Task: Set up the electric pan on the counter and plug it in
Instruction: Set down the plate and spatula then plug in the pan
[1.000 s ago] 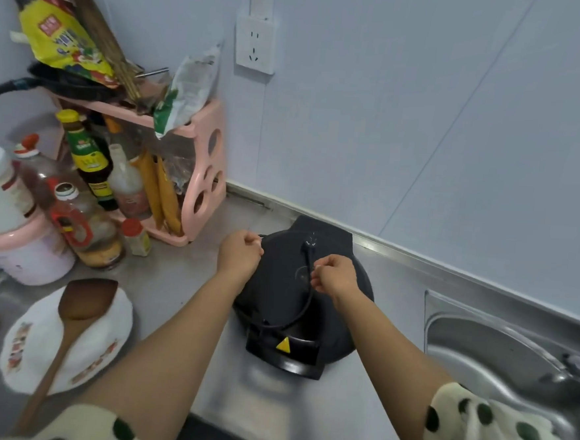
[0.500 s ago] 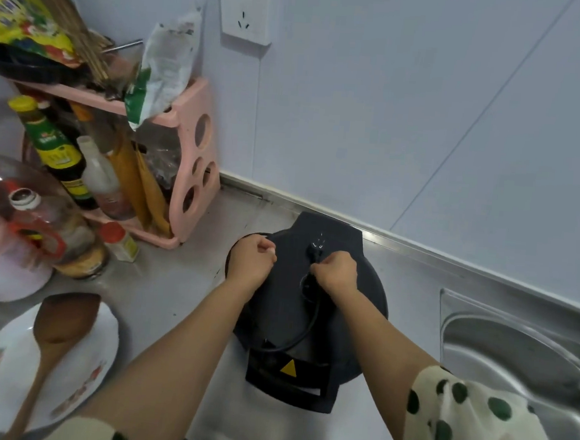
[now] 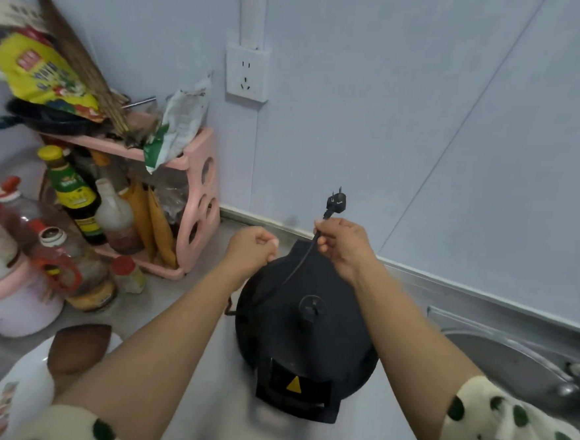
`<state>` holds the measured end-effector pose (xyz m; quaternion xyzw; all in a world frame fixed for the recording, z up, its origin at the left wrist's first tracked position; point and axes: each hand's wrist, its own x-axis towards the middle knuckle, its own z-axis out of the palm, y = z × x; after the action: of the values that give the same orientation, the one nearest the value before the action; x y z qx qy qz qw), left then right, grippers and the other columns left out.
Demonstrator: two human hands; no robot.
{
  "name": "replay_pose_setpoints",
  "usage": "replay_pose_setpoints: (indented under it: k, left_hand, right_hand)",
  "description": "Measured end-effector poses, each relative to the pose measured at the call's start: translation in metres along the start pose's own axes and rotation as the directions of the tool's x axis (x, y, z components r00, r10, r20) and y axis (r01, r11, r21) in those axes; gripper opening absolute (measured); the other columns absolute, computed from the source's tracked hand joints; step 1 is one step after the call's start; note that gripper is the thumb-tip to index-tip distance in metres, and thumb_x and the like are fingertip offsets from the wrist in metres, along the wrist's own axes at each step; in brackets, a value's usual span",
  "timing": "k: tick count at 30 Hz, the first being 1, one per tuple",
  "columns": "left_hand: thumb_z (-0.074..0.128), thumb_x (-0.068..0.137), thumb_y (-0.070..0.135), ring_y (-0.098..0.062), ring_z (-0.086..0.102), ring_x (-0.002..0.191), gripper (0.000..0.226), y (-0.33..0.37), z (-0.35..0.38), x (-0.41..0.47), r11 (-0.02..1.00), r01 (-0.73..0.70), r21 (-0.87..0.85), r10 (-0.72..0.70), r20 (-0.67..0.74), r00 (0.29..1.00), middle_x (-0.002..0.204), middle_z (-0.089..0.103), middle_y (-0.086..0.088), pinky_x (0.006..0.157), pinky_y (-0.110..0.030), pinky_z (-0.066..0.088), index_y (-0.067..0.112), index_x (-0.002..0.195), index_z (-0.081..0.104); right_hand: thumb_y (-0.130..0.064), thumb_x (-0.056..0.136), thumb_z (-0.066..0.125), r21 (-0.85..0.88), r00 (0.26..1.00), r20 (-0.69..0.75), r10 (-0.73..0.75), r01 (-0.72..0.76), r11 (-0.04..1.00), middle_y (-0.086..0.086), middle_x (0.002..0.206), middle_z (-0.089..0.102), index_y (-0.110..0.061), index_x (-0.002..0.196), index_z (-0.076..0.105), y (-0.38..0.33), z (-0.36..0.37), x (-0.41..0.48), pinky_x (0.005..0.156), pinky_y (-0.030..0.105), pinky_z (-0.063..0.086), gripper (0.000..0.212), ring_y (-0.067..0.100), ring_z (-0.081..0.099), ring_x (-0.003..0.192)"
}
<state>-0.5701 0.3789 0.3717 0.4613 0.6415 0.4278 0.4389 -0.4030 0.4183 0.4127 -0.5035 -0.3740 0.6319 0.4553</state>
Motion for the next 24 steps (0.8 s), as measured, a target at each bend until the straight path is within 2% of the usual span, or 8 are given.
replay_pose_setpoints:
  k: [5, 8, 11, 14, 17, 20, 24]
  left_hand:
    - [0.055, 0.092, 0.006, -0.014, 0.058, 0.066, 0.010, 0.029, -0.018, -0.004, 0.997, -0.080, 0.000, 0.080, 0.028, 0.996, 0.077, 0.065, -0.006, 0.064, -0.021, 0.049, 0.005, 0.094, 0.065]
    - [0.056, 0.092, 0.009, -0.014, 0.060, 0.068, 0.015, 0.044, -0.023, -0.007, 0.993, -0.122, 0.001, 0.122, 0.016, 0.992, 0.080, 0.068, -0.008, 0.068, -0.022, 0.050, 0.002, 0.099, 0.067]
    - [0.050, 0.096, 0.011, -0.014, 0.061, 0.064, 0.018, 0.057, -0.027, -0.009, 0.990, -0.130, -0.050, 0.131, 0.025, 0.991, 0.078, 0.069, -0.008, 0.061, -0.019, 0.051, 0.005, 0.094, 0.067]
    - [0.045, 0.099, 0.015, -0.016, 0.061, 0.064, 0.027, 0.070, -0.032, -0.009, 0.982, -0.153, -0.109, 0.157, 0.029, 0.987, 0.075, 0.068, -0.007, 0.064, -0.025, 0.052, 0.008, 0.085, 0.068]
    - [0.046, 0.099, 0.026, -0.014, 0.064, 0.064, 0.031, 0.084, -0.042, -0.009, 0.967, -0.200, -0.158, 0.205, 0.014, 0.979, 0.075, 0.070, -0.006, 0.064, -0.023, 0.054, 0.012, 0.083, 0.069]
    - [0.057, 0.094, 0.028, -0.012, 0.065, 0.067, 0.023, 0.097, -0.050, -0.008, 0.943, -0.281, -0.180, 0.283, -0.015, 0.959, 0.077, 0.071, -0.004, 0.067, -0.021, 0.053, 0.011, 0.087, 0.070]
    - [0.072, 0.083, 0.021, -0.001, 0.063, 0.067, 0.002, 0.106, -0.050, -0.002, 0.924, -0.382, -0.029, 0.376, -0.117, 0.919, 0.075, 0.070, 0.006, 0.067, -0.010, 0.050, 0.019, 0.082, 0.071]
  right_hand:
    - [-0.001, 0.084, 0.063, 0.006, 0.992, 0.047, -0.118, 0.118, 0.993, 0.008, 0.065, 0.057, -0.007, 0.076, 0.057, -0.047, 0.015, -0.014, 0.043, 0.018, 0.044, 0.012, 0.008, 0.050, 0.040]
    - [-0.002, 0.084, 0.064, 0.000, 0.984, 0.065, -0.166, 0.166, 0.986, 0.007, 0.067, 0.058, -0.007, 0.080, 0.060, -0.073, 0.023, -0.022, 0.046, 0.019, 0.047, 0.007, 0.010, 0.053, 0.043]
    - [-0.005, 0.085, 0.064, -0.022, 0.973, 0.074, -0.217, 0.220, 0.975, 0.007, 0.070, 0.060, -0.007, 0.083, 0.061, -0.099, 0.031, -0.028, 0.048, 0.020, 0.049, 0.005, 0.011, 0.056, 0.046]
    - [-0.007, 0.087, 0.063, -0.014, 0.958, 0.091, -0.271, 0.273, 0.962, 0.010, 0.072, 0.061, -0.004, 0.087, 0.061, -0.123, 0.038, -0.033, 0.050, 0.021, 0.051, 0.003, 0.013, 0.058, 0.048]
    - [-0.008, 0.089, 0.061, 0.015, 0.941, 0.095, -0.326, 0.326, 0.945, 0.011, 0.073, 0.061, 0.000, 0.094, 0.061, -0.145, 0.044, -0.037, 0.055, 0.022, 0.053, 0.010, 0.017, 0.060, 0.053]
    - [-0.007, 0.088, 0.061, 0.030, 0.921, 0.087, -0.379, 0.378, 0.925, 0.010, 0.071, 0.061, 0.002, 0.092, 0.061, -0.162, 0.050, -0.038, 0.059, 0.025, 0.056, 0.009, 0.019, 0.061, 0.054]
    - [-0.008, 0.086, 0.065, -0.007, 0.897, 0.079, -0.435, 0.437, 0.899, 0.010, 0.071, 0.062, -0.002, 0.082, 0.060, -0.173, 0.061, -0.038, 0.061, 0.024, 0.057, 0.009, 0.017, 0.063, 0.053]
